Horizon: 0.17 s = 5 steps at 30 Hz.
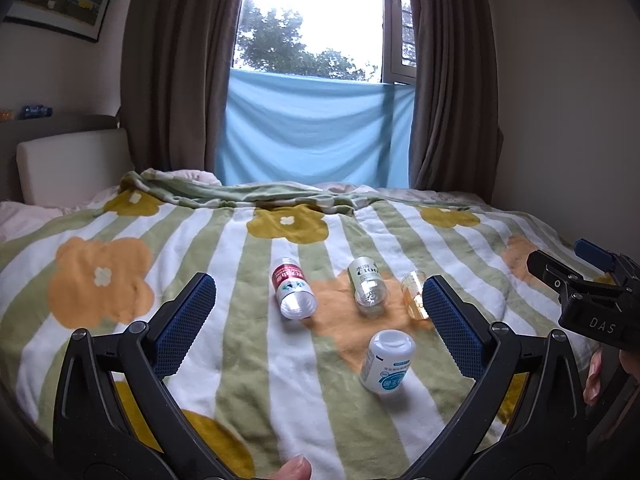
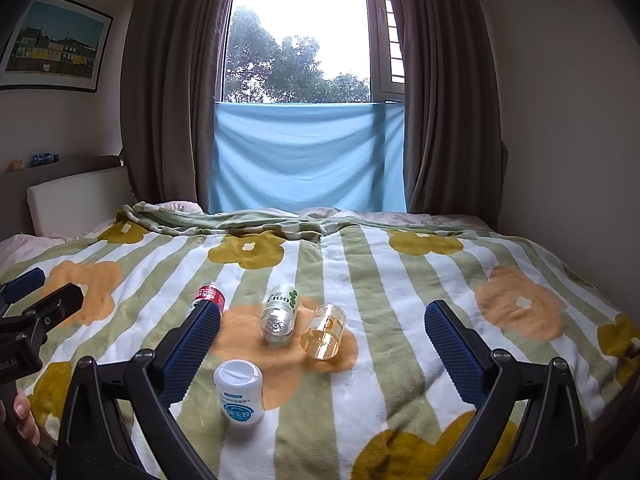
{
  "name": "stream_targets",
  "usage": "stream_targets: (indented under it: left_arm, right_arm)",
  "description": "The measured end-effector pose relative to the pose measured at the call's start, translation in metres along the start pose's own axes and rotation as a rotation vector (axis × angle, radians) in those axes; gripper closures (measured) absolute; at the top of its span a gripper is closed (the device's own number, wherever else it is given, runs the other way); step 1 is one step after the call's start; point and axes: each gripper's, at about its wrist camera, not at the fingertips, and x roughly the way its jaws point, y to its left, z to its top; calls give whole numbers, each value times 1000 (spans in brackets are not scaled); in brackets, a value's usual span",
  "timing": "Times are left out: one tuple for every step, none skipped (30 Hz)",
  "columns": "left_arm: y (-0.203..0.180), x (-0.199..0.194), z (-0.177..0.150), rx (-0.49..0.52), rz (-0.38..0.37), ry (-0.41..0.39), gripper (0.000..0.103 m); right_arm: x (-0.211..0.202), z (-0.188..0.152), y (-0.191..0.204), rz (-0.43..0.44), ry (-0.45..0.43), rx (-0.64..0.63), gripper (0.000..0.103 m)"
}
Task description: Flip cup upside down
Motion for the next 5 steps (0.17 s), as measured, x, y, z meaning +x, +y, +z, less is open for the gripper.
stream_targets:
  left_arm:
    - [-1,0,0,4,4,-9,0]
    - [0,-3,0,6,10,-20,0]
    - [-1,-5,0,11,17,-32,0]
    - [-2,-5,0,18,25,-41,0]
    - [-3,-6,1,23,34,-46,0]
  right_arm:
    - [0,0,0,1,0,-1,1]
    - [0,0,0,1,0,0,1]
    - [0,0,0,0,0,1,1]
    - [0,0,0,0,0,2,1]
    - [0,0,0,-1,0,2,1]
